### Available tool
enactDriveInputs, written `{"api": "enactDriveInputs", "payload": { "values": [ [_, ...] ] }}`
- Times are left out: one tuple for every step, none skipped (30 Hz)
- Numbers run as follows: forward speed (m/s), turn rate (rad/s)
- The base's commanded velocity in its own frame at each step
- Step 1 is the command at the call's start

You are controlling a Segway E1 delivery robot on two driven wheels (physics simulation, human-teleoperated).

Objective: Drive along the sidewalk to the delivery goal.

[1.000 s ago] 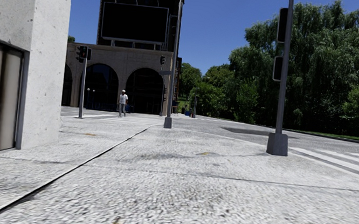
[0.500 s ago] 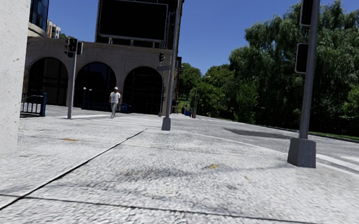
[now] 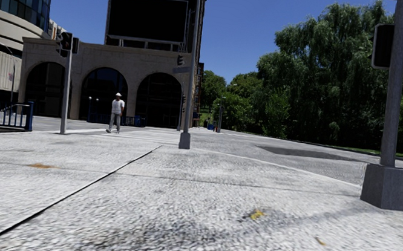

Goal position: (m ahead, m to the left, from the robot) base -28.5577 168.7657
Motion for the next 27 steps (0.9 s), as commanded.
{"api": "enactDriveInputs", "payload": {
  "values": [
    [2.0,0.01],
    [2.0,0.12],
    [2.0,0.19],
    [2.0,0.19],
    [2.0,0.28],
    [2.0,0.34],
    [2.0,0.36],
    [2.0,0.36],
    [2.0,0.36],
    [2.0,0.36],
    [2.0,0.36],
    [2.0,0.36],
    [2.0,0.36],
    [2.0,0.36],
    [2.0,0.36],
    [2.0,0.36],
    [2.0,0.36],
    [2.0,0.37],
    [2.0,0.37],
    [2.0,0.37],
    [2.0,0.37],
    [2.0,0.37],
    [2.0,0.37],
    [2.0,0.37],
    [2.0,0.38],
    [2.0,0.45],
    [2.0,0.52]
  ]
}}
